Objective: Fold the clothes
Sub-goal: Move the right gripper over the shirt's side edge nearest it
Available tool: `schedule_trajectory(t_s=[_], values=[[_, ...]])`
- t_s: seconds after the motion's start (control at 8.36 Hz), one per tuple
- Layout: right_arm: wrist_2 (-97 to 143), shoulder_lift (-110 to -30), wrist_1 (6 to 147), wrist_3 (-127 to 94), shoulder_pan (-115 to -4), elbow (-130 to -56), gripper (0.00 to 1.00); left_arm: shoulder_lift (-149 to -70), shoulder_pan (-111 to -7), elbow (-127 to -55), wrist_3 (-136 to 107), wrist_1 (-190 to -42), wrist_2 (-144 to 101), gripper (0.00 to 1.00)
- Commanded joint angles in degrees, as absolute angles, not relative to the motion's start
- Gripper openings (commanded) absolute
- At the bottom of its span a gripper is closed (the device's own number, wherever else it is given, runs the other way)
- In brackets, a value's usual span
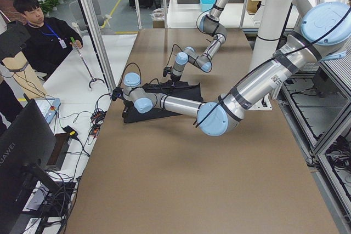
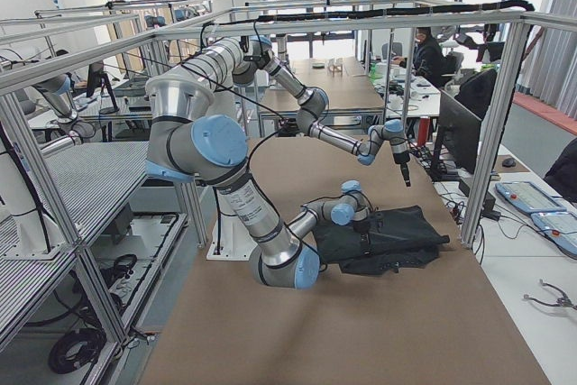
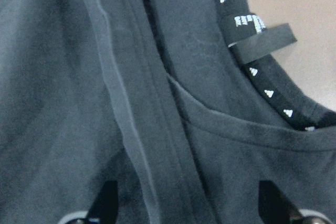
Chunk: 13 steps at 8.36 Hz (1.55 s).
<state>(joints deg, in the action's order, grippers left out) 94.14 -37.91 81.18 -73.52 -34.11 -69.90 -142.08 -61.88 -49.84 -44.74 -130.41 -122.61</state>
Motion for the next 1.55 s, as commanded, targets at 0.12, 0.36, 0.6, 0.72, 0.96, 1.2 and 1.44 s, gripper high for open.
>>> schedule_trajectory(t_s=[0.12, 0.36, 0.6, 0.72, 0.96, 1.2, 1.44], values=[[93.87, -41.12, 81.65, -62.97, -39.26, -69.70, 0.94, -142.03, -61.87, -49.83, -44.91, -130.43, -122.61, 0.94], [93.96, -45.32, 80.87, -56.89, -42.53, -70.22, 0.94, -142.03, -61.44, -49.83, -45.00, -130.43, -122.52, 0.94], [94.74, -46.15, 81.38, -56.68, -42.63, -74.51, 0.94, -142.03, -61.08, -49.83, -44.91, -130.43, -122.43, 0.94], [94.75, -45.62, 81.65, -57.56, -42.54, -76.18, 0.94, -142.12, -61.08, -49.75, -44.91, -130.43, -122.52, 0.94], [98.93, -44.13, 81.74, -59.93, -42.28, -77.16, 0.94, -142.03, -61.08, -49.83, -44.91, -130.43, -122.52, 0.94], [101.95, -44.12, 83.74, -60.64, -37.39, -80.48, 0.94, -141.68, -61.08, -49.83, -44.74, -130.43, -122.52, 0.94], [101.60, -44.73, 89.97, -60.64, -32.90, -86.89, 0.93, -141.68, -61.00, -49.83, -44.74, -130.43, -122.52, 0.94]])
